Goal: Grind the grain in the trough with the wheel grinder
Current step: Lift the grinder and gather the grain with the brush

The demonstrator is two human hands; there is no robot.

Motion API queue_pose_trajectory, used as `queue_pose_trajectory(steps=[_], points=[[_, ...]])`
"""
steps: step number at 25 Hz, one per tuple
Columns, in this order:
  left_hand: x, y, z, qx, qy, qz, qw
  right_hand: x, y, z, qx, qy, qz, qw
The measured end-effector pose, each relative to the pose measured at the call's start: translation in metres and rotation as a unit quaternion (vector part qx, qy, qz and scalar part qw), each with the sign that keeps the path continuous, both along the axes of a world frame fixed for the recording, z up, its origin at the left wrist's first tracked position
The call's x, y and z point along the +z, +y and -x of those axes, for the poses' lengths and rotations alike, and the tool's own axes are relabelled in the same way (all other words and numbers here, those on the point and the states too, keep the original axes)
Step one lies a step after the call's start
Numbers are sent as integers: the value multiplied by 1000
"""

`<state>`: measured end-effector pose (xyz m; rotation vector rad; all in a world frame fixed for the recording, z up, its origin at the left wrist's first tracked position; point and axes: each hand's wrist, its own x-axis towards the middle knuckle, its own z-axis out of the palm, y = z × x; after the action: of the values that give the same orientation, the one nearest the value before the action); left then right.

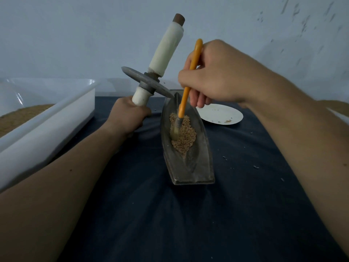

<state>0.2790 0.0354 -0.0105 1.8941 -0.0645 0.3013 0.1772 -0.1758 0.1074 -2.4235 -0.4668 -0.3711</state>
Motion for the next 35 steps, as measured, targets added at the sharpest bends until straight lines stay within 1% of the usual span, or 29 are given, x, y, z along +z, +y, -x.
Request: queue_pose_trajectory(steps=[3, 6, 13, 15, 17, 19, 21, 25, 29, 31, 33, 35], points=[[0, -1, 1, -6, 1, 2, 1000, 2, -10, -7, -45, -71, -34, 996], [0, 0, 2, -11, 1, 2, 1000, -8, -11, -14, -58, -101, -30, 993], [1, 0, 2, -10, 1, -7, 1000, -35, -4, -28, -40, -97, -33, 994], [1, 0, 2, -10, -1, -2, 1000, -38, -4, -29, -47, -79, -10, 996], [1, -1, 2, -10, 0, 2, 1000, -36, -6, -30, -70, -84, 7, 994], [1, -1, 2, -11, 1, 0, 1000, -32, -8, -30, -79, -112, -12, 991], [1, -1, 2, -12, 2, -2, 1000, -31, -8, -30, -64, -116, -31, 991], [1, -1, 2, -12, 2, -3, 1000, -38, -7, -31, -59, -78, 8, 995], [0, -2, 2, -9, -2, 6, 1000, -39, -11, -35, -58, -120, -6, 991], [0, -2, 3, -7, -4, 5, 1000, -42, -12, -35, -57, -104, 6, 993], [0, -3, 2, -5, -4, 3, 1000, -44, -12, -35, -58, -82, -1, 995], [-1, -2, 1, -5, -4, 3, 1000, -45, -10, -36, -59, -103, -11, 993]])
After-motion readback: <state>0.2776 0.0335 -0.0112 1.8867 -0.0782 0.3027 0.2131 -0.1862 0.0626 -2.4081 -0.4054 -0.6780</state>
